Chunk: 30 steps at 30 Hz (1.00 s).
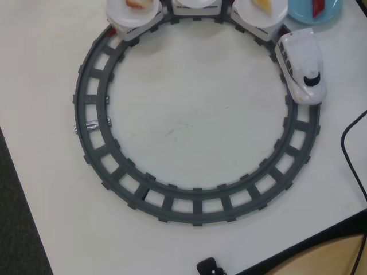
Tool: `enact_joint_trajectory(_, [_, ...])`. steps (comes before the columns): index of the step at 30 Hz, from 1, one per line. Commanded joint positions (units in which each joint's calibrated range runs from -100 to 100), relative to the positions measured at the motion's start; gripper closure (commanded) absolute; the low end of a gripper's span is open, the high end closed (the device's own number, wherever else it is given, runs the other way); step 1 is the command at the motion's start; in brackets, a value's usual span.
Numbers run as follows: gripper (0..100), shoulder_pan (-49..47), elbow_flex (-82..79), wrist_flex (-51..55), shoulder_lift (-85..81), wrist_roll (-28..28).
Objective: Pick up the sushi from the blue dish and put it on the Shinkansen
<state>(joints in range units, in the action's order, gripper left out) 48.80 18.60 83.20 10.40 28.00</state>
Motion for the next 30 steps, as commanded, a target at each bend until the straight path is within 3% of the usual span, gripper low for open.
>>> enact_joint_trajectory(1, [59, -0.65, 17.49, 2.59, 13.52, 4.83])
enact_joint_trajectory(7, [59, -2.58, 28.62, 6.1, 26.8, 8.92])
enact_joint_trajectory(23, [59, -6.19, 30.42, 5.5, 36.24, 8.92])
enact_joint_trajectory(30, [59, -4.87, 30.33, 0.28, 39.41, 8.92])
